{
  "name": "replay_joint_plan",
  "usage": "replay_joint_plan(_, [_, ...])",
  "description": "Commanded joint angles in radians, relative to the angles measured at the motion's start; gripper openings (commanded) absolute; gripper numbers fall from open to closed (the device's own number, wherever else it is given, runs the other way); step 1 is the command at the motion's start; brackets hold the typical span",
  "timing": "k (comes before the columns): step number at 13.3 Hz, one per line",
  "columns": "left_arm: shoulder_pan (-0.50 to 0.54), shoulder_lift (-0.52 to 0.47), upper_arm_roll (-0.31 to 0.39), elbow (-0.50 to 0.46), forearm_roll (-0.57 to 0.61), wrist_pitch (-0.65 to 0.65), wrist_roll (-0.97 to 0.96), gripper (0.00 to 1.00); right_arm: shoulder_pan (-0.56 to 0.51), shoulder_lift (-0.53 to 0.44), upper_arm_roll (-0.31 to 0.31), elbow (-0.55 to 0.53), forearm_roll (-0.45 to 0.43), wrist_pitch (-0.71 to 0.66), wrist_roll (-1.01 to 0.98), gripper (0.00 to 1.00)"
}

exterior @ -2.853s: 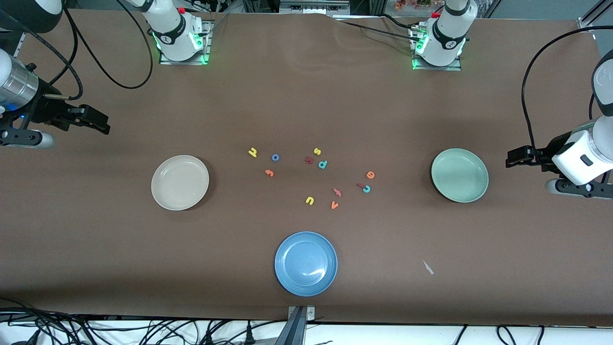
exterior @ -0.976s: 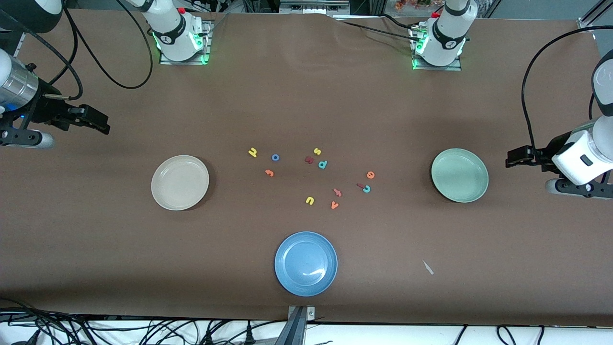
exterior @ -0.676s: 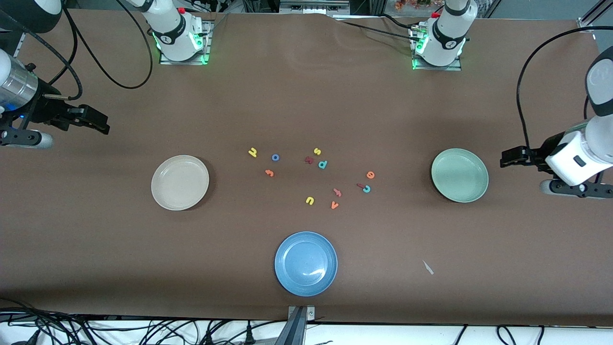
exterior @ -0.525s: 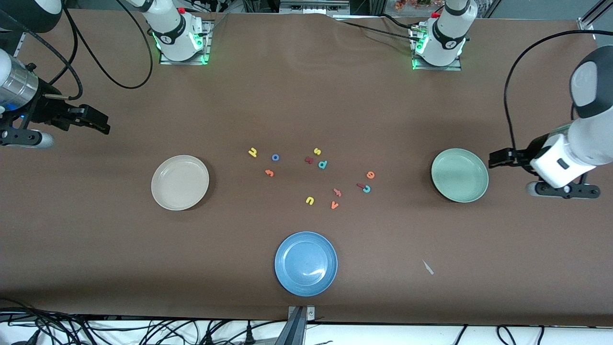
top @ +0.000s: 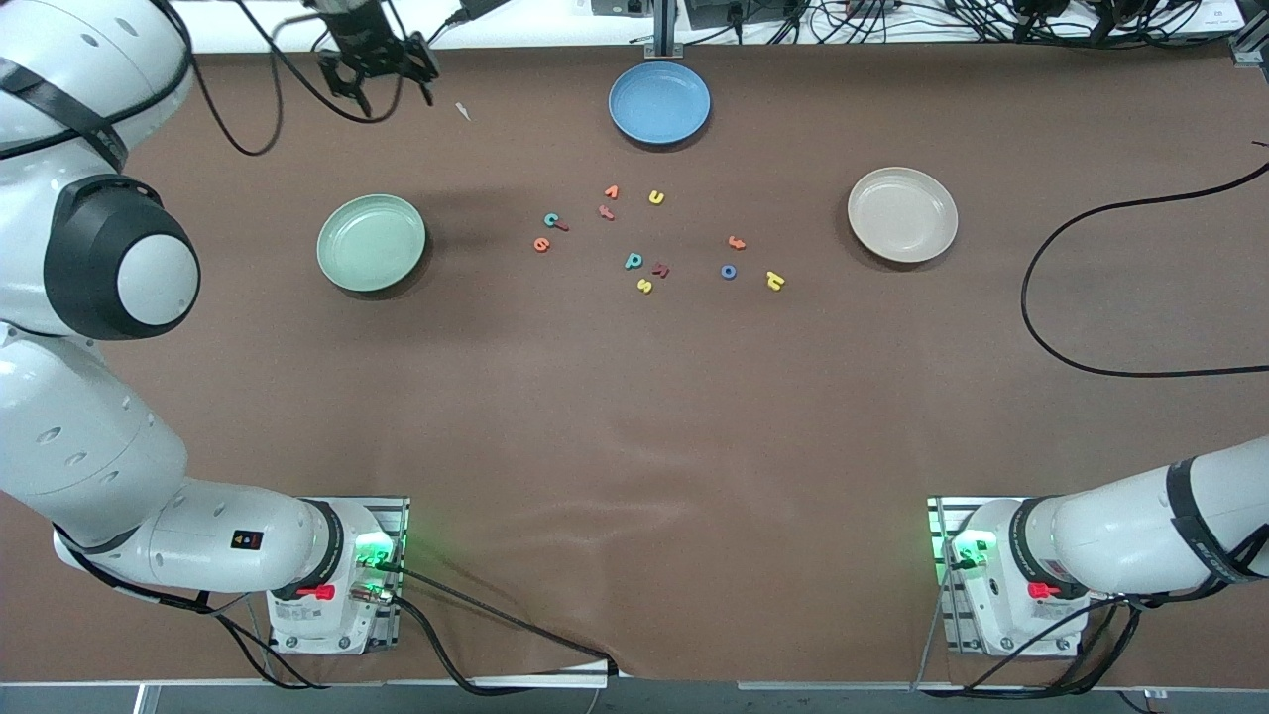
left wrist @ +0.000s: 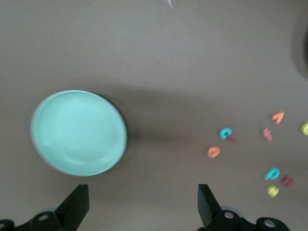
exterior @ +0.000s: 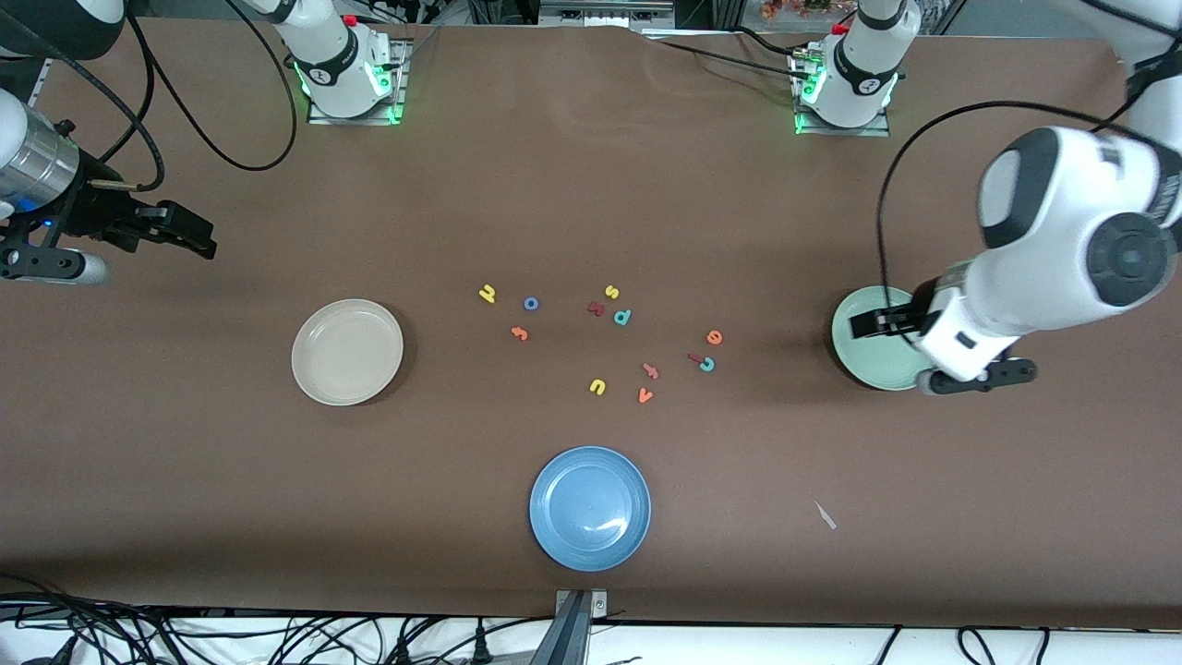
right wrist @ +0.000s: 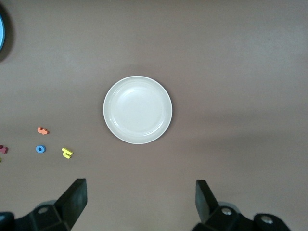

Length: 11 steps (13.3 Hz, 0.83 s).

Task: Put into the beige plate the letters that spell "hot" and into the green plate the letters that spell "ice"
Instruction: 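Reach the left gripper to the orange letter while the right gripper reaches the yellow letter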

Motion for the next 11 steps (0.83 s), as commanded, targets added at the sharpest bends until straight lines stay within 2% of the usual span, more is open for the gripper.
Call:
replay_joint_plan(1, [0.006, -0.022, -0.053, -0.140, -0.013, 0.159, -0.131, 0.99, 0.003, 0.016, 0.003, 0.000, 0.011, 0.012, 0.017, 1.00])
replay_joint_plan(5, [-0.031, 0.000, -0.093, -0.303, -0.001, 0.409, -0.271, 0.99, 0.026, 0.018, 0.027, 0.002, 0.024, -0.001, 0.006, 1.00])
replay_joint_plan(7, [-0.074, 0.073, -0.091, -0.306, 0.003, 0.478, -0.355, 0.96, 0.045, 0.041, 0.033, 0.007, 0.098, 0.004, 0.016, 1.00])
replay_joint_plan(9, [-0.078, 0.104, -0.093, -0.305, 0.003, 0.517, -0.404, 0.95, 0.054, 0.090, 0.038, 0.043, 0.117, 0.010, 0.017, 1.00])
replay_joint_plan(11, [-0.100, 0.154, -0.093, -0.297, 0.003, 0.541, -0.461, 0.95, 0.095, 0.130, 0.046, 0.048, 0.115, 0.075, 0.098, 1.00])
